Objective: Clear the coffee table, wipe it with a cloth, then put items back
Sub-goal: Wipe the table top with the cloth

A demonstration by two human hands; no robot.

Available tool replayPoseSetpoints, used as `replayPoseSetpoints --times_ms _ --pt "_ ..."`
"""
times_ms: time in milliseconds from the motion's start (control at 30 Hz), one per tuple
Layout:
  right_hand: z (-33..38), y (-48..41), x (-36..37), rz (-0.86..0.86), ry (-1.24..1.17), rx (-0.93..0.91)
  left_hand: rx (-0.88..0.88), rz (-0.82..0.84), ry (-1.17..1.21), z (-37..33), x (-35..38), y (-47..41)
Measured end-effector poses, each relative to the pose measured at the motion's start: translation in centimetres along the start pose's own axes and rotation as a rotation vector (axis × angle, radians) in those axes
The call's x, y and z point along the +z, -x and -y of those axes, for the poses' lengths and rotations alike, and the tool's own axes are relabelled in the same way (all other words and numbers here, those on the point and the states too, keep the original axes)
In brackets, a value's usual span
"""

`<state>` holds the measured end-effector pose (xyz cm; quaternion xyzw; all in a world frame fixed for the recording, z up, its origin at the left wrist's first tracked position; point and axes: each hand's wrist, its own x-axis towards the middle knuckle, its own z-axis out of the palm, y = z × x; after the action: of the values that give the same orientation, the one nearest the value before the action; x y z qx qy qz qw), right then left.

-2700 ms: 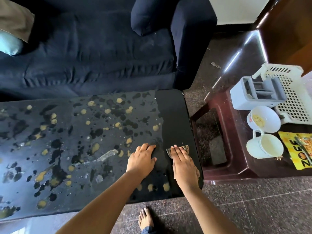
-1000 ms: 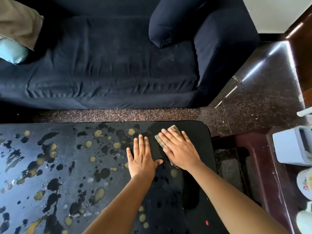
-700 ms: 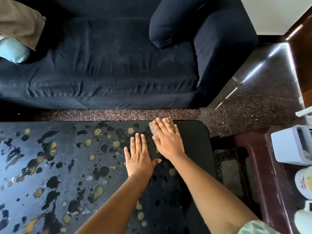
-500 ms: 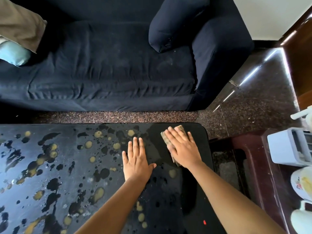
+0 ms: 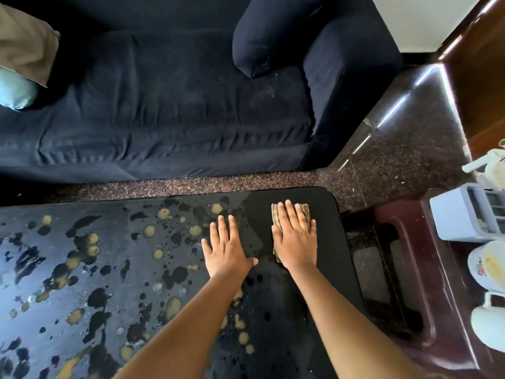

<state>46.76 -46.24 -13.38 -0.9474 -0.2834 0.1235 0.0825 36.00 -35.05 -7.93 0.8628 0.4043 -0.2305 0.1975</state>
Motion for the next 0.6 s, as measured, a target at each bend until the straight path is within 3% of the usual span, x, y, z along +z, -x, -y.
replayPoseSetpoints --times_ms 67,200,233,367,433,600 --pt "1.7 0.4 0.3 -0.039 -0.005 -0.055 -0.006 0.008 -0.002 0.1 0.0 -0.2" --pt "-2.3 2.9 0.4 0.032 0.148 -0.552 -0.001 0.004 -0.004 0.2 0.3 0.3" --pt "-3.4 3.2 0.3 0.028 0.154 -0.528 0.002 0.006 0.000 0.3 0.5 0.5" --pt "-0.8 2.9 0.6 -0.054 0.005 0.021 0.018 -0.007 0.005 0.2 1.0 0.9" --pt "1.8 2.9 0.9 -0.087 -0.031 0.042 0.014 -0.011 0.011 0.4 1.1 0.7" --pt "-2.1 5.6 1.0 0.011 0.143 -0.517 0.001 -0.016 0.028 0.9 1.2 0.9"
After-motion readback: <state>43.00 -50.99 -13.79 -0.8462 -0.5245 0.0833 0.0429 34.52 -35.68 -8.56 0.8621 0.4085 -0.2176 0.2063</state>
